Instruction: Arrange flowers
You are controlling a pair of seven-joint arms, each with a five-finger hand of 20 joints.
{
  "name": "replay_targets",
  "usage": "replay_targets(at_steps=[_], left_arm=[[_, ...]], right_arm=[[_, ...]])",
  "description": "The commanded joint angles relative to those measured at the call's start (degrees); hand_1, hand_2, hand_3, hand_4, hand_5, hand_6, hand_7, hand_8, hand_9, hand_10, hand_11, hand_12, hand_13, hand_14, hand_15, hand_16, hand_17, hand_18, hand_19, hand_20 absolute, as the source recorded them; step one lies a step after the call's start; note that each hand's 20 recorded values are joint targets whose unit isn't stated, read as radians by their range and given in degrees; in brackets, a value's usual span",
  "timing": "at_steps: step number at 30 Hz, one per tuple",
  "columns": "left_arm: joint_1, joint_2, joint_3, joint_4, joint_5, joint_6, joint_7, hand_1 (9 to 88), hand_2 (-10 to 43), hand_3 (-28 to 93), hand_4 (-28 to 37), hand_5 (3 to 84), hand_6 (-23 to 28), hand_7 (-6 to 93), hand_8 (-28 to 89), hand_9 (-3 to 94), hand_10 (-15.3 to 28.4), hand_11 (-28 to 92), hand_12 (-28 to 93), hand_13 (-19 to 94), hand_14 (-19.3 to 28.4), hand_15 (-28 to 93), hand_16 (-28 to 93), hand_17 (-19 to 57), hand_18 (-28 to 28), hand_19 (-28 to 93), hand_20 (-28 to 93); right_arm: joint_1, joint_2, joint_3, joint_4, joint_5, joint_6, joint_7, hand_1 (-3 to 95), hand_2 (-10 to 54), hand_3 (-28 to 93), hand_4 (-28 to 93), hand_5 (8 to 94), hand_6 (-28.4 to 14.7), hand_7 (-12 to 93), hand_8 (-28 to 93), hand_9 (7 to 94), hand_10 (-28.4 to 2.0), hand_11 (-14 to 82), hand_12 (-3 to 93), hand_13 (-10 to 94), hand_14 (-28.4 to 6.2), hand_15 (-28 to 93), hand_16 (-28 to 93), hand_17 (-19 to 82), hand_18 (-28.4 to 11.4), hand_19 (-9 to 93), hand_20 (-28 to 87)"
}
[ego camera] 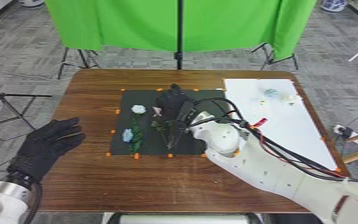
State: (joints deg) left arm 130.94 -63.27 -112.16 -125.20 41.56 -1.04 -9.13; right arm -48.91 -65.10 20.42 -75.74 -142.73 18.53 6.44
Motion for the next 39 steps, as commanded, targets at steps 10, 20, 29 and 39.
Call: replay_targets(at_steps=[10, 20, 29, 39], left_arm=[[0.6, -0.11, 0.12, 0.51, 0.18, 0.00, -0.51, 26.6, 6.3, 72, -28.3, 41.4, 6.9, 24.6, -12, 34.6, 15.7, 34, 14, 27, 18.4, 51, -7, -6.4, 23.8, 63, -3], [1.1, -0.60, -0.26, 0.33, 0.24, -0.36, -0.35, 26.6, 6.4, 72, -28.3, 41.4, 7.0, 24.6, -12, 34.6, 15.7, 34, 14, 27, 18.4, 51, -7, -6.4, 23.8, 63, -3], [3.0, -1.31, -1.47, -0.32, 0.24, -0.13, 0.35, 26.6, 6.4, 72, -28.3, 41.4, 7.0, 24.5, -12, 34.6, 15.7, 34, 14, 27, 18.4, 51, -7, -6.4, 23.8, 63, -3], [2.9, -0.71, -1.46, -0.24, -0.08, 0.10, 0.28, 26.5, 6.2, 73, -28.3, 41.4, 6.9, 24.6, -12, 34.6, 15.7, 34, 14, 27, 18.4, 51, -7, -6.3, 23.8, 63, -3]], right_arm=[[0.2, -0.2, 1.5, 0.4, -2.4, 0.6, 0.6, 43.4, -8.3, 80, -28, 67.0, 1.7, 47, -14, 82.5, -4.4, 29.6, 40.6, 78, -1.7, 56, 28, 31, -14.2, 74, 37], [-3.2, 5.2, 10.1, -4.6, -1.3, -1.2, 1.5, 35.1, -6.8, 84, -28, 62.6, 1.4, 44, -14, 74.1, -6.4, 36.6, 33.6, 71, -3.0, 58, 26, 29, -14.6, 73, 38], [-13.7, 17.1, 26.0, -10.1, 6.7, -11.8, 10.6, 25.1, -6.5, 93, -28, 38.1, -2.4, 36, -23, 37.9, -10.6, 41.8, 20.9, 37, -7.5, 53, 13, 17, -16.3, 65, 32], [-24.2, 23.1, 33.7, -13.4, 7.3, -11.2, 14.1, 27.0, -8.0, 92, -28, 42.8, -3.1, 33, -22, 45.0, -10.0, 40.3, 19.5, 45, -6.6, 52, 14, 20, -15.7, 65, 29]])
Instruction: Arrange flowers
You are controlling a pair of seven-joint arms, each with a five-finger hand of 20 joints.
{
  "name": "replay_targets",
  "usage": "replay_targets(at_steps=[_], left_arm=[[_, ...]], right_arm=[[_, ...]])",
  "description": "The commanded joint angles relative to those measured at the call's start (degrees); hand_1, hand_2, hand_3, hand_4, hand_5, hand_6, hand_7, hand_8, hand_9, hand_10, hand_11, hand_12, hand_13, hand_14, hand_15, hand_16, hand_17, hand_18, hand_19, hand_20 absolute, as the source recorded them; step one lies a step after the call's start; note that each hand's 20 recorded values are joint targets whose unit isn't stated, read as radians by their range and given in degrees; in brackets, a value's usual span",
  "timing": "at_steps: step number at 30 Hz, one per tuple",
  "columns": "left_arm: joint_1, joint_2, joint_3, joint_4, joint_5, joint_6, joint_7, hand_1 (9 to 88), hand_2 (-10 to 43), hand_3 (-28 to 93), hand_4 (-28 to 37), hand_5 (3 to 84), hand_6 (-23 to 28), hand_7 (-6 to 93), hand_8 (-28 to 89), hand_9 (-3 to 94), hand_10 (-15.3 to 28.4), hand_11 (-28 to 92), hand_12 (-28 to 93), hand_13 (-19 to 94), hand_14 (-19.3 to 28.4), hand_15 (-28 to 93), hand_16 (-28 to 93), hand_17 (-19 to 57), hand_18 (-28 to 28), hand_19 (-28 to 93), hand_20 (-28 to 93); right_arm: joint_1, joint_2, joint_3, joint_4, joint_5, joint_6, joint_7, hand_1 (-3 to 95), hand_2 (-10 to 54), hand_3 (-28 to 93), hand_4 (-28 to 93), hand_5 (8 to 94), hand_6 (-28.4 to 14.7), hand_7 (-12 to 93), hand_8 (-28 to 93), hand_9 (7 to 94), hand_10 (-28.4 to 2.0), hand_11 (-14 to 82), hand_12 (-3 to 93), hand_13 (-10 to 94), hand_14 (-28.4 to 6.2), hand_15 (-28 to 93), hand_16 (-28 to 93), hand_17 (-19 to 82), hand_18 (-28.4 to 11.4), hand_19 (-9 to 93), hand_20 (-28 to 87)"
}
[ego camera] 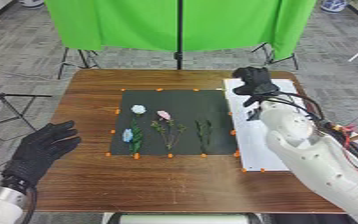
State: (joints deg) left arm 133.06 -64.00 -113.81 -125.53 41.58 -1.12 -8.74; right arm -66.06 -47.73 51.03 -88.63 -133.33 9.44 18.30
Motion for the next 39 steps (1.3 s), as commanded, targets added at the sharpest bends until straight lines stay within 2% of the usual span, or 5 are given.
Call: replay_targets(at_steps=[1, 12, 16, 23, 39], left_arm=[[0.7, 0.14, 0.34, 0.12, -0.18, 0.23, -0.13, 26.6, 6.2, 73, -28.3, 41.4, 6.9, 24.6, -12, 34.6, 15.7, 34, 14, 27, 18.4, 51, -7, -6.3, 23.8, 63, -4], [0.1, -0.35, 0.39, 0.06, 0.25, 0.19, -0.70, 26.6, 6.3, 73, -28.3, 41.4, 7.0, 24.6, -12, 34.6, 15.7, 34, 14, 27, 18.4, 51, -7, -6.4, 23.9, 63, -3], [0.1, -0.35, 0.47, 0.08, 0.23, 0.27, -0.74, 26.6, 6.3, 73, -28.3, 41.4, 7.0, 24.6, -12, 34.6, 15.6, 34, 14, 27, 18.5, 51, -7, -6.4, 23.8, 63, -3], [0.2, -0.47, 0.44, 0.08, 0.29, 0.44, -0.78, 26.6, 6.3, 73, -28.3, 41.4, 7.0, 24.5, -12, 34.6, 15.7, 34, 14, 27, 18.3, 51, -7, -6.3, 23.8, 63, -4], [-0.1, -0.73, 0.51, 0.10, 0.39, 0.17, -0.84, 26.6, 6.3, 73, -28.3, 41.4, 7.1, 24.5, -12, 34.6, 15.7, 34, 14, 27, 18.4, 51, -7, -6.3, 23.8, 63, -4]], right_arm=[[-7.4, 5.7, 3.3, -0.5, -2.4, -2.2, 2.2, 27.0, -8.1, 92, -28, 43.0, -3.2, 33, -22, 45.1, -10.1, 40.3, 19.5, 45, -6.6, 52, 14, 20, -15.7, 65, 29], [-4.3, 4.6, -0.8, 4.6, -5.9, 1.2, 5.8, 28.7, -9.3, 91, -28, 44.8, -2.7, 33, -22, 46.9, -10.0, 40.7, 20.1, 51, -5.5, 53, 15, 22, -15.0, 68, 29], [-1.7, 4.1, -4.7, 8.5, -7.8, 8.5, 7.6, 33.3, -9.5, 89, -28, 49.9, -0.6, 36, -23, 55.8, -9.7, 45.8, 21.5, 60, -3.8, 56, 18, 26, -14.3, 72, 32], [-1.7, 4.1, -4.9, 8.7, -8.1, 11.0, 4.1, 49.8, -9.5, 78, -28, 73.9, 1.8, 44, -12, 87.6, -3.4, 27.3, 42.3, 83, -1.8, 53, 28, 36, -15.9, 79, 38], [0.3, 3.5, -5.6, 7.2, -10.8, 3.0, 8.2, 32.7, -9.5, 86, -28, 58.4, 0.1, 48, -14, 66.8, -8.1, 45.8, 35.7, 69, -4.1, 63, 27, 29, -16.0, 76, 41]])
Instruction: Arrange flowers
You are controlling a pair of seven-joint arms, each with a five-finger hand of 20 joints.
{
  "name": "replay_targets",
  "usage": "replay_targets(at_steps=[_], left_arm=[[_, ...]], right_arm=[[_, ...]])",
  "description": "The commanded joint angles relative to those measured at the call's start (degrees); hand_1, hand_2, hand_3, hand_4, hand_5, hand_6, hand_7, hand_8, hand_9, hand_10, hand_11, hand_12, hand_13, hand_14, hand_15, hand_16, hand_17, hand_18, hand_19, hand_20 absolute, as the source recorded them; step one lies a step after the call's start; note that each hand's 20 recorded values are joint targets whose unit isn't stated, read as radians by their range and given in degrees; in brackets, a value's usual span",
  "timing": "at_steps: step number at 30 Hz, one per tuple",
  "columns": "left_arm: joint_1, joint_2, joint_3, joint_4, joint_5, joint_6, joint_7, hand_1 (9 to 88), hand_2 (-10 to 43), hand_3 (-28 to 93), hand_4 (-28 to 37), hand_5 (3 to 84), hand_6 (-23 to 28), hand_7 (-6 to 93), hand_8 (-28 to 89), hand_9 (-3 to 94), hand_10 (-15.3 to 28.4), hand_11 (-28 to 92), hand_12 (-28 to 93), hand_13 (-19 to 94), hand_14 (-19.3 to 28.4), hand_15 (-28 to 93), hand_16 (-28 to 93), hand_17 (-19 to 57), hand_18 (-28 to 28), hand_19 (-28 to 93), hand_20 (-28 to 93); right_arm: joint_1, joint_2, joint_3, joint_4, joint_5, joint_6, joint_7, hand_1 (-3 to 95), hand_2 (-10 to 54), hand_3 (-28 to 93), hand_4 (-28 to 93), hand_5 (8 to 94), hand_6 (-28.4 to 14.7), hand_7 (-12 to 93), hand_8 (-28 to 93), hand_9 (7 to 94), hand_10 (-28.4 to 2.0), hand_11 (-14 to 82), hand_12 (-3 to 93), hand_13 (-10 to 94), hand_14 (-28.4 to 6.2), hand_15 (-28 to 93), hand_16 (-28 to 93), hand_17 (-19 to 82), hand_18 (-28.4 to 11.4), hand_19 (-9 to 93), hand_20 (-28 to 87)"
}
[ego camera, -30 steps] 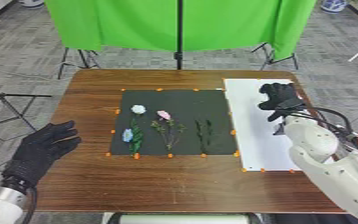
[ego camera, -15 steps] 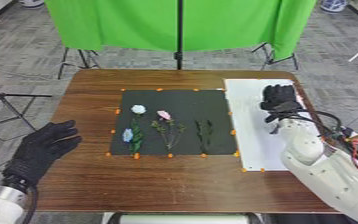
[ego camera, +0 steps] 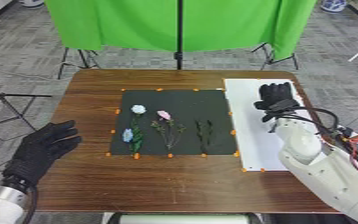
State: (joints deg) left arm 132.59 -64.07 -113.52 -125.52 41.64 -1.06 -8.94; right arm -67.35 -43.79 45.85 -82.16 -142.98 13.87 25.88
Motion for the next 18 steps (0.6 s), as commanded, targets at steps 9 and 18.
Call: replay_targets(at_steps=[9, 18], left_arm=[[0.2, -0.45, 0.34, 0.15, 0.22, 0.34, -0.85, 26.6, 6.4, 73, -28.3, 41.3, 7.0, 24.4, -12, 34.6, 15.8, 34, 14, 27, 18.4, 51, -7, -6.4, 23.8, 63, -4], [0.7, -0.72, 0.15, -0.04, 0.23, 0.41, -0.74, 26.7, 6.4, 72, -28.3, 41.4, 7.1, 24.5, -12, 34.7, 15.8, 34, 14, 27, 18.5, 51, -8, -6.4, 23.8, 63, -4]], right_arm=[[4.1, -2.0, -2.3, 3.6, 0.2, -6.2, -1.1, 44.1, -9.5, 81, -28, 65.7, 0.5, 52, -12, 81.1, -4.5, 27.7, 46.9, 76, -2.4, 58, 31, 31, -15.8, 76, 40], [3.5, -1.2, -3.1, 3.6, -0.1, 1.1, -3.9, 46.9, -9.5, 83, -28, 73.1, 1.2, 50, -11, 88.2, -2.7, 25.5, 48.1, 82, -1.8, 57, 30, 34, -16.1, 78, 41]])
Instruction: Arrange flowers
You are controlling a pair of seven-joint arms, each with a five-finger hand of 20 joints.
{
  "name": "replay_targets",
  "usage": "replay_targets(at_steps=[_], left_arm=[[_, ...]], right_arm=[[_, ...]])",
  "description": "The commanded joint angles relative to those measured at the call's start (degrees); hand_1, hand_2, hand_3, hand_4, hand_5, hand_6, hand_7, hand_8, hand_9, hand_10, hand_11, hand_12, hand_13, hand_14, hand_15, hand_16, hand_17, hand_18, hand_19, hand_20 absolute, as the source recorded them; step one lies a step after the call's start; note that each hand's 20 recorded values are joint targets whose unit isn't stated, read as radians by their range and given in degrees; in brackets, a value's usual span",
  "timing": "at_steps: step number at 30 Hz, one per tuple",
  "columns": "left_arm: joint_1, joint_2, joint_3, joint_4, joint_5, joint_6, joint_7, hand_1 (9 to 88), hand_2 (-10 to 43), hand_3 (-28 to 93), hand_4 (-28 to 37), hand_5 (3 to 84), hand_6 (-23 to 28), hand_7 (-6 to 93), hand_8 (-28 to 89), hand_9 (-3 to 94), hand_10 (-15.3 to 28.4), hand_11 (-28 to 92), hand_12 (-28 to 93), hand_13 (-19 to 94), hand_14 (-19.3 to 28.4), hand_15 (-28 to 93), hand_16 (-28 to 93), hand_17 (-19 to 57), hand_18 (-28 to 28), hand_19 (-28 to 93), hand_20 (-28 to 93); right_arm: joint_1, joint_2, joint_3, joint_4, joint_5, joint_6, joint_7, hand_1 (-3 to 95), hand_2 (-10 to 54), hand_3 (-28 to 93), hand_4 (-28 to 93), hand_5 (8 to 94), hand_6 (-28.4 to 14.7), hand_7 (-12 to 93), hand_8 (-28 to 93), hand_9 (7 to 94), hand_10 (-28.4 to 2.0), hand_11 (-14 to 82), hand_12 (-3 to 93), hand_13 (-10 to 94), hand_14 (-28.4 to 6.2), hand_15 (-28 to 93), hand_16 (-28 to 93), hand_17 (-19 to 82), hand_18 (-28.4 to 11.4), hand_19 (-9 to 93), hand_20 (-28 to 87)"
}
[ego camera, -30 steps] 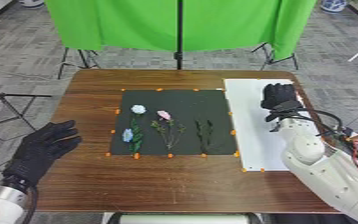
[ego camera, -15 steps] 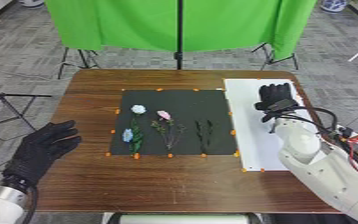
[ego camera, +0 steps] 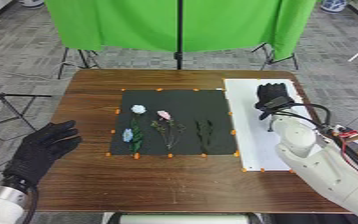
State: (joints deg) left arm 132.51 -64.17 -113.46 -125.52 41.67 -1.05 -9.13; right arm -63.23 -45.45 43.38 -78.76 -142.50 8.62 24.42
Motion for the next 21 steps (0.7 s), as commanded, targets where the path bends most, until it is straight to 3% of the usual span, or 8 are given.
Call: replay_targets(at_steps=[1, 3, 5, 8, 13, 21], left_arm=[[0.7, -0.59, 0.11, -0.01, 0.20, 0.35, -0.56, 26.6, 6.3, 73, -28.3, 41.4, 7.0, 24.5, -12, 34.7, 15.8, 34, 14, 27, 18.5, 51, -8, -6.4, 23.8, 63, -4], [0.8, -0.59, 0.09, -0.03, 0.22, 0.30, -0.53, 26.6, 6.3, 73, -28.3, 41.4, 7.0, 24.5, -12, 34.7, 15.8, 34, 14, 27, 18.5, 51, -8, -6.3, 23.8, 63, -4], [0.7, -0.65, 0.13, -0.06, 0.24, 0.33, -0.47, 26.6, 6.3, 73, -28.3, 41.4, 7.0, 24.5, -12, 34.7, 15.8, 34, 14, 27, 18.5, 51, -8, -6.4, 23.8, 63, -4], [1.0, -0.73, 0.02, -0.17, 0.22, 0.39, -0.52, 26.6, 6.4, 72, -28.3, 41.4, 7.0, 24.5, -12, 34.7, 15.7, 34, 14, 27, 18.5, 51, -7, -6.3, 23.8, 63, -4], [0.8, -0.66, 0.16, -0.01, 0.18, 0.24, -0.39, 26.6, 6.3, 73, -28.3, 41.4, 7.0, 24.5, -12, 34.6, 15.7, 34, 14, 27, 18.4, 51, -8, -6.3, 23.8, 63, -4], [0.9, -0.82, 0.04, -0.09, 0.26, 0.37, -0.56, 26.6, 6.3, 73, -28.3, 41.4, 7.0, 24.5, -12, 34.6, 15.7, 34, 14, 27, 18.4, 51, -7, -6.4, 23.8, 63, -4]], right_arm=[[-0.4, 0.5, -1.0, 0.1, -0.6, 7.5, -1.9, 46.5, -9.5, 84, -28, 73.1, 0.9, 51, -11, 88.2, -2.6, 26.5, 48.6, 82, -2.0, 58, 30, 34, -16.2, 78, 41], [-0.3, 0.8, -1.4, -0.2, -1.4, 9.3, -0.9, 45.8, -9.5, 86, -28, 72.4, 0.4, 53, -13, 87.6, -2.9, 29.5, 48.7, 82, -2.1, 60, 30, 34, -16.3, 79, 41], [-0.8, 1.0, -0.3, -2.0, -1.7, 6.2, 0.5, 44.8, -9.5, 87, -28, 69.9, 0.0, 57, -11, 84.9, -4.2, 33.1, 49.7, 79, -2.9, 63, 31, 33, -16.4, 79, 42], [-1.8, 1.4, 1.8, -4.7, -0.6, 0.4, 1.1, 39.3, -9.5, 87, -28, 58.9, -1.4, 61, -11, 73.6, -6.2, 37.0, 47.5, 71, -4.4, 67, 29, 30, -16.2, 78, 42], [-1.8, 1.4, 3.0, -5.6, 0.2, -6.4, 1.6, 30.0, -9.5, 91, -28, 53.3, -1.3, 43, -24, 59.5, -9.2, 45.1, 26.9, 62, -5.4, 66, 25, 26, -16.3, 75, 42], [-1.6, 0.7, 4.2, -5.1, 1.9, -14.8, 2.3, 27.3, -9.5, 91, -28, 50.7, -3.4, 33, -21, 54.2, -10.3, 38.3, 22.0, 56, -6.0, 64, 22, 23, -16.3, 73, 41]])
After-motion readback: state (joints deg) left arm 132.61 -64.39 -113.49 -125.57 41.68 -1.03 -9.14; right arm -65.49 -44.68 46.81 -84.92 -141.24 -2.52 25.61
